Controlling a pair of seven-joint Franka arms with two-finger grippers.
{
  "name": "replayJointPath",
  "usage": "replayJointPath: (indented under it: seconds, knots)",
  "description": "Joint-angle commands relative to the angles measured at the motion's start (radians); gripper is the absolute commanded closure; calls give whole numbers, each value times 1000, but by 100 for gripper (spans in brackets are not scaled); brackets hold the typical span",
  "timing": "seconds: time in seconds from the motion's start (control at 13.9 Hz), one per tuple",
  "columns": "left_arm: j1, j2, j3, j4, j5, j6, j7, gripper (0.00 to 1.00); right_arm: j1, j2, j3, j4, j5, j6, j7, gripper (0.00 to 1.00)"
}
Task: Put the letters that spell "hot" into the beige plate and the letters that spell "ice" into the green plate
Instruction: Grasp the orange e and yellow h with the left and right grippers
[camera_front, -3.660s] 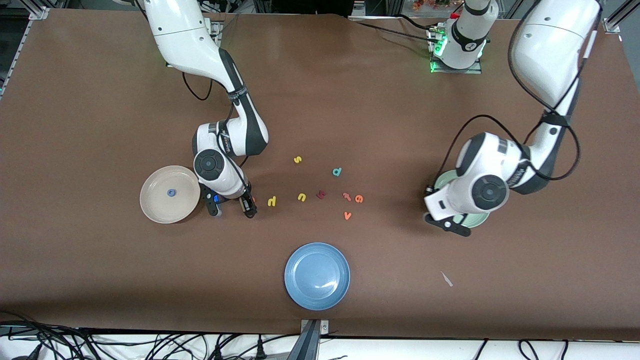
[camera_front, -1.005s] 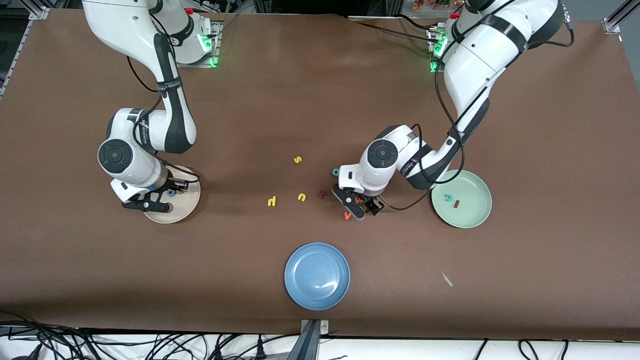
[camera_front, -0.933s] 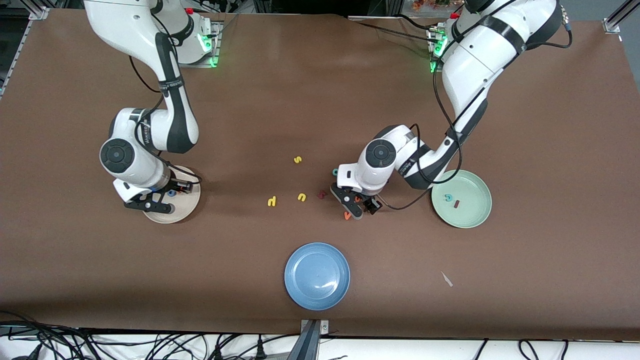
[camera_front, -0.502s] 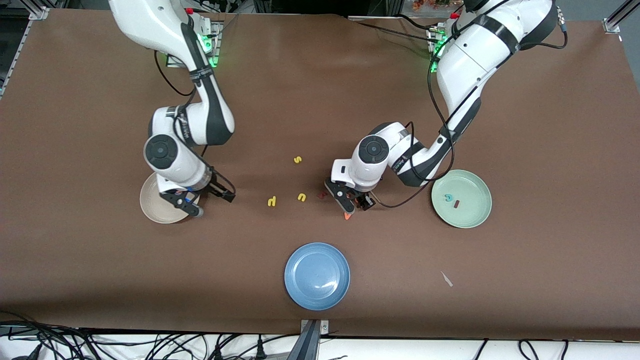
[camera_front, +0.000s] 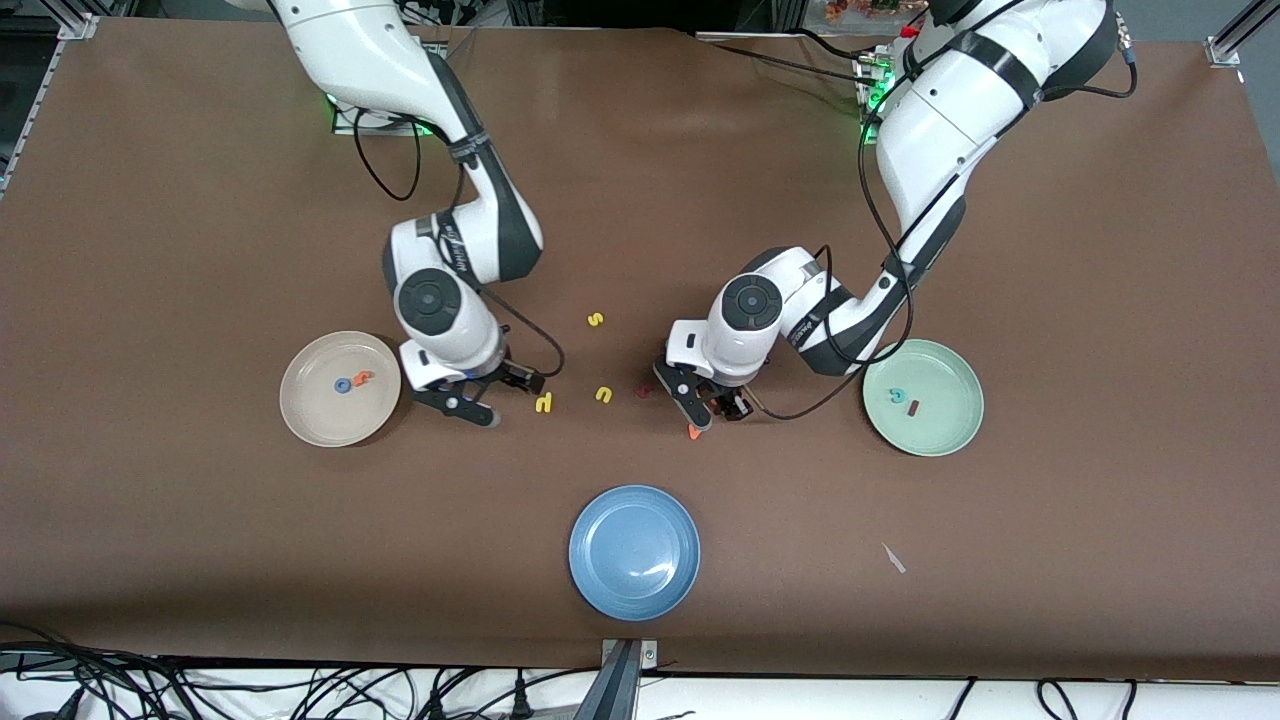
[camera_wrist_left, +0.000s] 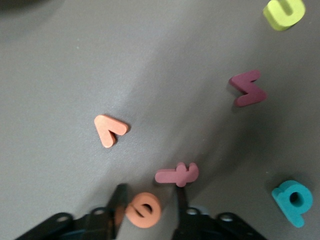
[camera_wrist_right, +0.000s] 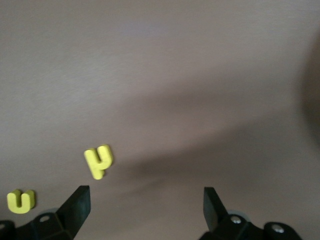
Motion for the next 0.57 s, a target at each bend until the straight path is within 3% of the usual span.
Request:
replayJointPath:
  seconds: [0.0,0.14,0.5]
  knots:
    - [6,-6,4,-4,34,-25,7,84,8,88,-3,133,-11,-48,-65,0]
    - [8,-9,4,-2,32,-47,7,89,-6,102,16,147,-2,-48,-160,0]
    - [17,-43,1,7,32,-115,7,89,-25,174,51,228,9,-47,-211,0]
